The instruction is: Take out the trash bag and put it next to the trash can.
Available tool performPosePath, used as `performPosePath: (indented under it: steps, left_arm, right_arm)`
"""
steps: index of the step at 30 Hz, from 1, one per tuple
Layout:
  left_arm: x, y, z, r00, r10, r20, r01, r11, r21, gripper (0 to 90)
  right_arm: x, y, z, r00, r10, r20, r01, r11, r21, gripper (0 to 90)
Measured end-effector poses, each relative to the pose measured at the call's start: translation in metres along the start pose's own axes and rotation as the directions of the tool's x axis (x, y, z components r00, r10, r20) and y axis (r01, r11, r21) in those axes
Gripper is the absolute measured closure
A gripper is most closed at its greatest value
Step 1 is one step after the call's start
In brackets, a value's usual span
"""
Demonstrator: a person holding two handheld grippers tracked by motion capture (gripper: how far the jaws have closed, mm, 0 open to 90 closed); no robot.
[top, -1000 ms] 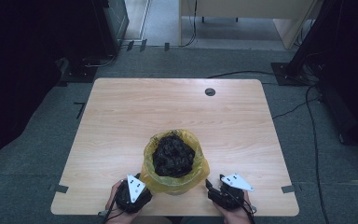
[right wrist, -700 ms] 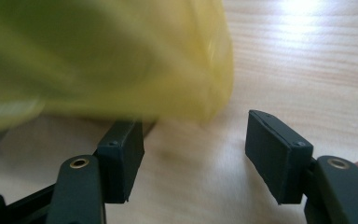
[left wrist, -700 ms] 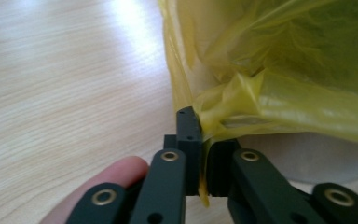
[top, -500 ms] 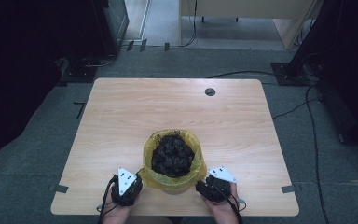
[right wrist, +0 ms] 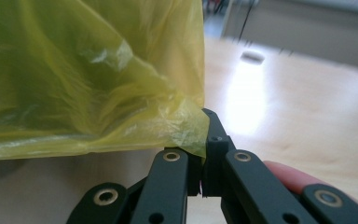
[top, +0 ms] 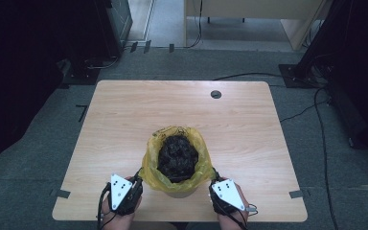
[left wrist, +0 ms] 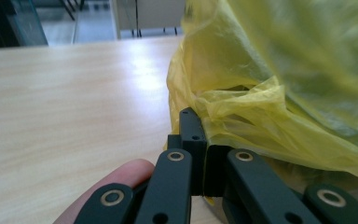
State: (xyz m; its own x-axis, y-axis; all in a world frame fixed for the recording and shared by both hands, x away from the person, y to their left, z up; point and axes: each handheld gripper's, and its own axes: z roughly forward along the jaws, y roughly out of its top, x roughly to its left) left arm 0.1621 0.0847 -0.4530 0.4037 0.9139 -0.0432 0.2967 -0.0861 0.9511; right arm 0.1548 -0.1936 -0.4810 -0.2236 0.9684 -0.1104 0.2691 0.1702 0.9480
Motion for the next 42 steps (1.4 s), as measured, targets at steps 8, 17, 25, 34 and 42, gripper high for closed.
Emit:
performPosePath:
  steps: [8,17,25,34,42]
  left_arm:
    - [-0.008,0.024,-0.012,0.9998,0.012,-0.015,-0.014,0.9951,-0.098,90.0]
    - [-0.028,0.05,-0.004,0.9969,0.061,0.049,-0.054,0.9889,-0.139,89.9]
    - [-0.062,0.067,0.001,0.97,0.153,0.189,-0.127,0.9814,-0.144,89.5]
    - [-0.074,0.062,0.021,0.9345,0.264,0.239,-0.275,0.9613,0.013,88.6]
    - [-0.071,0.06,0.026,0.9436,0.226,0.242,-0.251,0.9647,0.079,87.3]
  right_arm:
    - [0.001,0.022,-0.017,0.9997,-0.014,0.02,0.017,0.987,-0.161,90.0]
    - [0.012,0.047,-0.015,0.9978,-0.055,-0.036,0.043,0.962,-0.271,90.0]
    - [0.033,0.063,-0.016,0.9886,-0.117,-0.094,0.08,0.939,-0.333,88.1]
    - [0.029,0.068,-0.009,0.9715,-0.102,-0.214,0.07,0.986,-0.15,87.6]
    - [0.011,0.075,-0.016,0.9092,0.08,-0.408,-0.164,0.971,-0.174,78.4]
